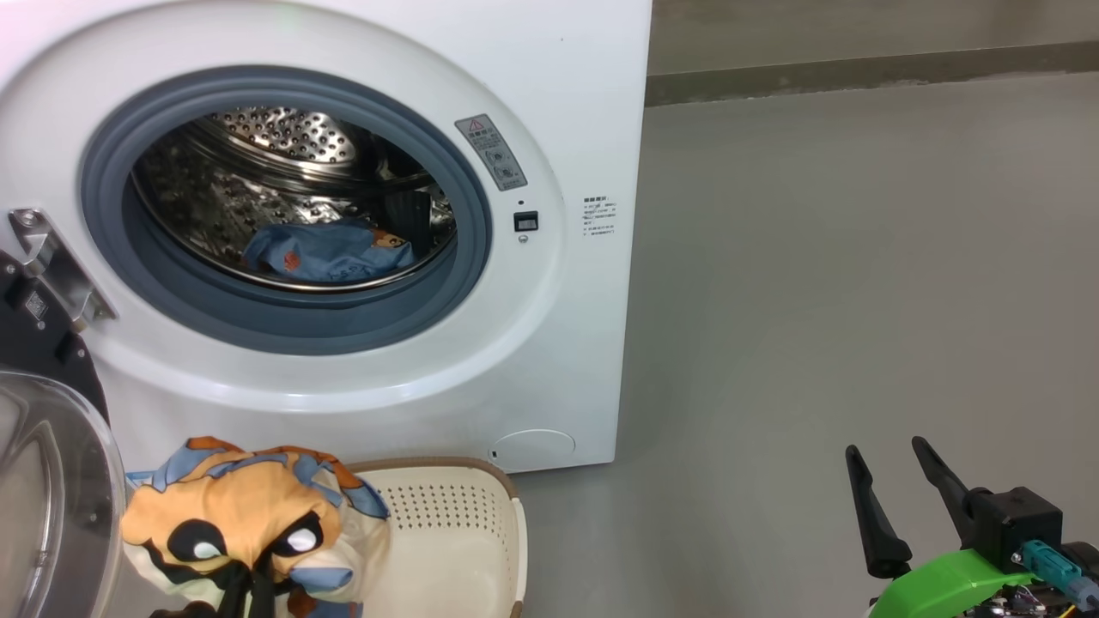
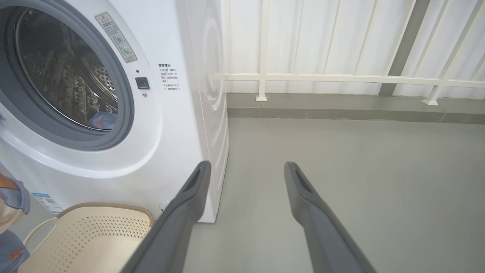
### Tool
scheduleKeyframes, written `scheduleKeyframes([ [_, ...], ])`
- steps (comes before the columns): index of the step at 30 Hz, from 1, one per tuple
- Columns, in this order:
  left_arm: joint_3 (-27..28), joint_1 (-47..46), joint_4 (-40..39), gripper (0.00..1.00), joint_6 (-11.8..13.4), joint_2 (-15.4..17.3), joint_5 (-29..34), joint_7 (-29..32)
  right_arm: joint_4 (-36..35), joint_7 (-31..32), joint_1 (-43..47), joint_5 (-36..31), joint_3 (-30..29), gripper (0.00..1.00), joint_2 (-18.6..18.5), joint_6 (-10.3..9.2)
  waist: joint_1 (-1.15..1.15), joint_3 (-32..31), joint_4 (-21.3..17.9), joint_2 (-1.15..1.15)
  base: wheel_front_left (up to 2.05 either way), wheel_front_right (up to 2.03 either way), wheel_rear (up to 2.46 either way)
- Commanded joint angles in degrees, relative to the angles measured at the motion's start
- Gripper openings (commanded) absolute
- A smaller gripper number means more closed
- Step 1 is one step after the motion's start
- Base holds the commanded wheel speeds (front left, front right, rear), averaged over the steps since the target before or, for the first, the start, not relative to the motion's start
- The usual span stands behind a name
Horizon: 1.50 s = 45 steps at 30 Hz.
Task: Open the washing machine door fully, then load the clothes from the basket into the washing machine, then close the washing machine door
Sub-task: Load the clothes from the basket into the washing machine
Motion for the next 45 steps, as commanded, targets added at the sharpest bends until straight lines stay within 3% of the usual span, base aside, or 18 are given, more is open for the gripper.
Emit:
scheduleKeyframes([
  [1,1.83,-0.99,-2.26,0.00,0.71,1.11,-0.08,-0.04,-1.69,0.13,-0.66,0.41,1.72,1.00,-0.63,0.25,0.00,-0.02,-0.10,0.00,0.00,0.00,0.00],
  [26,0.04,-5.35,0.05,0.00,0.36,1.90,-1.14,2.86,-1.67,-0.16,-1.70,1.04,2.95,1.00,-0.63,0.25,0.00,2.20,-0.91,0.00,0.00,0.00,0.00],
  [34,0.49,-12.55,2.94,0.00,-1.22,3.93,-2.93,7.89,-2.07,-0.99,-3.95,2.10,3.10,1.00,-0.63,0.25,0.00,8.52,-4.34,0.00,0.00,0.00,0.00],
  [45,3.07,-30.17,9.68,0.00,-3.73,9.19,-5.38,13.06,-0.45,-4.36,-9.12,4.12,4.23,1.00,-0.63,0.25,0.00,20.36,-11.13,0.00,0.00,0.00,0.00],
])
